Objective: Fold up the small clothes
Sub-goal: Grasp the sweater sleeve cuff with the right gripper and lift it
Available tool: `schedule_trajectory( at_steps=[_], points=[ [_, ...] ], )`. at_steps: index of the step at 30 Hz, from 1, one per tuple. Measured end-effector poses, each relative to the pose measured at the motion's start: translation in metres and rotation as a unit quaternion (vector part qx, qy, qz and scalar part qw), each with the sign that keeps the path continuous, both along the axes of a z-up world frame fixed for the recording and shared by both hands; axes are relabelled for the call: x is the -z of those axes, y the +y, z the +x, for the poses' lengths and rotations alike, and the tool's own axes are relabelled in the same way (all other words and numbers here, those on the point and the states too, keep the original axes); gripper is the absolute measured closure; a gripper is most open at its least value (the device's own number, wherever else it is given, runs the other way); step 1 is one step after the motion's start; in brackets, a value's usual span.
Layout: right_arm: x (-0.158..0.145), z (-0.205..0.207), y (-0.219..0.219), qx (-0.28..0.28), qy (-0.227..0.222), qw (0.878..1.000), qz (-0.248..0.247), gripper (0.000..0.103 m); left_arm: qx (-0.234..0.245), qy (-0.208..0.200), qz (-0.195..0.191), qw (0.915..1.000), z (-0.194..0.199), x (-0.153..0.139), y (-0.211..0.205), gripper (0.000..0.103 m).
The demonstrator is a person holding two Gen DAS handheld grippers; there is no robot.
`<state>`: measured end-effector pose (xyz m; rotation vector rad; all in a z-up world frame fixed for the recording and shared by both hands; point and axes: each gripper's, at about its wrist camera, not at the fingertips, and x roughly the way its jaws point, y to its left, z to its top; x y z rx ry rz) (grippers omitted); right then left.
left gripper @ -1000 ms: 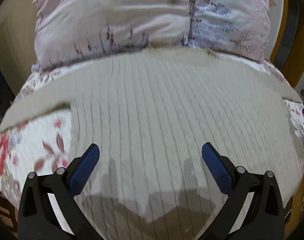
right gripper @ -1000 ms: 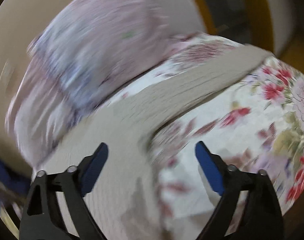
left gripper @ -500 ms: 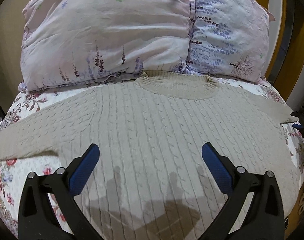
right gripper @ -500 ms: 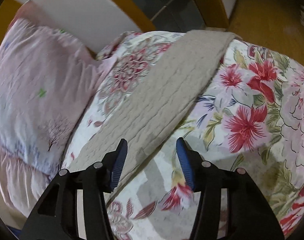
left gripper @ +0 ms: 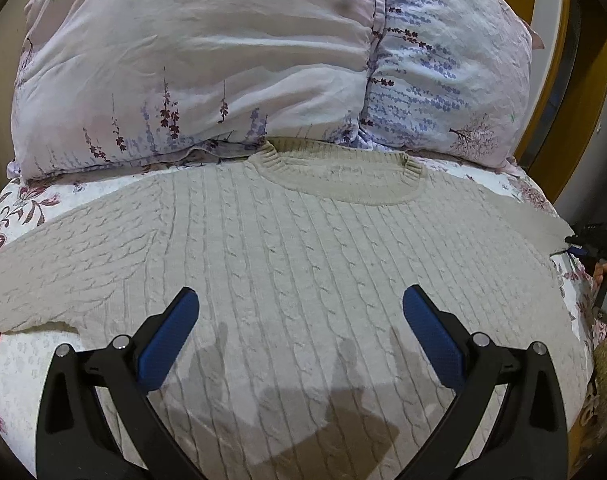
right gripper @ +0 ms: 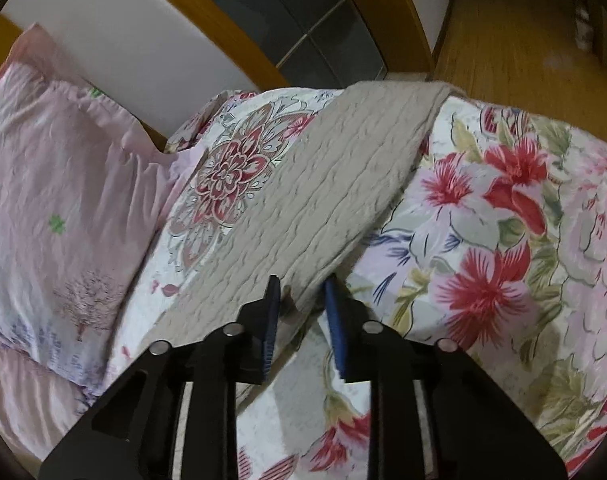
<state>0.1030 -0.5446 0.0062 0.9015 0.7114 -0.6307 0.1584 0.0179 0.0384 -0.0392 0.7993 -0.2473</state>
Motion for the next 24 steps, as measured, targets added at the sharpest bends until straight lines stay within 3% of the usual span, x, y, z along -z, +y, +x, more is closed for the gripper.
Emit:
schedule_trajectory(
  at_steps=[6, 11, 15, 19, 24],
  points=[
    [-0.012, 0.001, 0.007, -0.026, -0.016, 0.999, -0.038, 0.093, 0.01, -0.001, -0.016, 0.9998, 0.004, 0.0, 0.003, 0.002],
    [-0.05, 0.009, 0.037, -0.079, -0.055, 0.99, -0.105, 0.094, 0.009, 0.009, -0.045, 0.9989, 0.008, 0.004, 0.006, 0.002],
    [-0.085, 0.02, 0.087, -0.164, -0.106, 0.971, -0.14, 0.094, 0.013, 0.021, -0.089, 0.9957, 0.011, 0.006, 0.011, 0.002],
    [-0.102, 0.033, 0.145, -0.254, -0.144, 0.947, -0.135, 0.094, 0.017, 0.035, -0.122, 0.9918, 0.014, 0.007, 0.014, 0.002],
    [-0.084, 0.052, 0.225, -0.374, -0.138, 0.912, -0.093, 0.094, 0.021, 0.026, -0.134, 0.9905, 0.011, 0.004, 0.015, 0.002]
  ],
)
